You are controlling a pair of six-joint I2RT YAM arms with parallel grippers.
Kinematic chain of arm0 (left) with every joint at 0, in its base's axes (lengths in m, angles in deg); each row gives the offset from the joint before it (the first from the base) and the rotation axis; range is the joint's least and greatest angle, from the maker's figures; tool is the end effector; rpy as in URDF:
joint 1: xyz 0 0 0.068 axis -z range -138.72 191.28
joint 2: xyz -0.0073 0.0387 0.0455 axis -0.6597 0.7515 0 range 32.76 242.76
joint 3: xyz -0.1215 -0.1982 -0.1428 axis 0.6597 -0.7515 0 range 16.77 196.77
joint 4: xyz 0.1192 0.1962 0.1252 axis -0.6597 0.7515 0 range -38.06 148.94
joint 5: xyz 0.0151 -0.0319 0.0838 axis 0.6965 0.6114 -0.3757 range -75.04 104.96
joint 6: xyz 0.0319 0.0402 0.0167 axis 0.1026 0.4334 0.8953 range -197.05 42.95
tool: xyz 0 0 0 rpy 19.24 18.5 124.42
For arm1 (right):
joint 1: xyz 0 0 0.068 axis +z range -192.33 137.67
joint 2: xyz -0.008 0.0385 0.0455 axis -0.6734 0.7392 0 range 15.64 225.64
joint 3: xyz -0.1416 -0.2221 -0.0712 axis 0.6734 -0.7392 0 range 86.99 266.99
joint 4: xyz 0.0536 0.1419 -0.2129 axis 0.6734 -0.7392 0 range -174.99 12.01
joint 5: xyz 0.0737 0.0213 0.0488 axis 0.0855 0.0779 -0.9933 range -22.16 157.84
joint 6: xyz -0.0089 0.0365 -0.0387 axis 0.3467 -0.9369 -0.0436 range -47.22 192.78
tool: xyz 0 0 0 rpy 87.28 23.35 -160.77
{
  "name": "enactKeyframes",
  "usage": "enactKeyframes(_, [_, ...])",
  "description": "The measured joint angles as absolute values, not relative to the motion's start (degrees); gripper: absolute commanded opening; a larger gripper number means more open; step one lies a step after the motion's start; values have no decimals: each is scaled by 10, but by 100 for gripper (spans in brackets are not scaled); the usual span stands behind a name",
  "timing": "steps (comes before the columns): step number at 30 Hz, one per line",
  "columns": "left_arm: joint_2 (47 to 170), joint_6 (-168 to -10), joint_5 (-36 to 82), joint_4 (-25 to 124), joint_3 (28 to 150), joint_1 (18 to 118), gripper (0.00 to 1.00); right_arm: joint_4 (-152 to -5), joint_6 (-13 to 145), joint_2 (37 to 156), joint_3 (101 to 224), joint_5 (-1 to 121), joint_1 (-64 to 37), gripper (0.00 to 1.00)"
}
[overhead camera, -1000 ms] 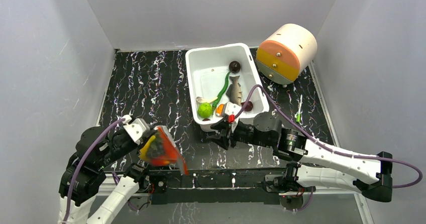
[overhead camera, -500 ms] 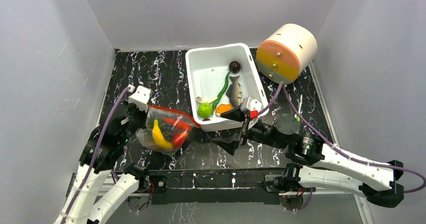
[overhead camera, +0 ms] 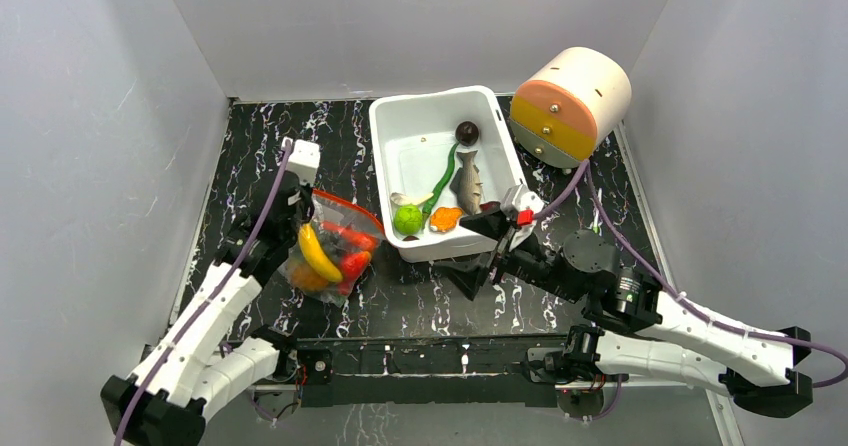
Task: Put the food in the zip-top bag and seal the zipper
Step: Place the zipper food storage bag at the center of the board.
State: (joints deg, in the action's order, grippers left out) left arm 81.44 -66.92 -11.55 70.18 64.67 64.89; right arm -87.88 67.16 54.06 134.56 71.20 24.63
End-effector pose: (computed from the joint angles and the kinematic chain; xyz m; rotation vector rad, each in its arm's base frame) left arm 0.1820 -0.0623 0.3340 0.2395 1.8607 0.2779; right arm 0.0626 0.1418 0.3743 -0.8073 1.4558 0.9329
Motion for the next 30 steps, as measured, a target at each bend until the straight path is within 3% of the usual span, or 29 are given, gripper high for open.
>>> enactKeyframes(17, [1028,-637,-47,574,722,403,2,-973,541,486,1369,935,246,98])
enactKeyframes(19, [1029,-636,-47,574,722,396,12,-982,531,487,1375,945,246,98])
enactKeyframes(22, [1028,-637,-45,575,722,391,43,-1003,516,488,1379,958,246,98])
enactKeyframes(24, [1026,-636,-37,580,722,391,56,-1016,507,492,1379,964,246,98])
enactKeyframes(25, [1024,-638,-33,585,723,391,70,-1022,502,495,1379,967,246,98])
enactKeyframes(26, [1020,-640,-27,589,724,391,95,-1031,496,498,1379,969,246,98])
enactKeyframes(30, [988,-658,0,606,725,391,98,-1067,464,513,1380,987,246,98])
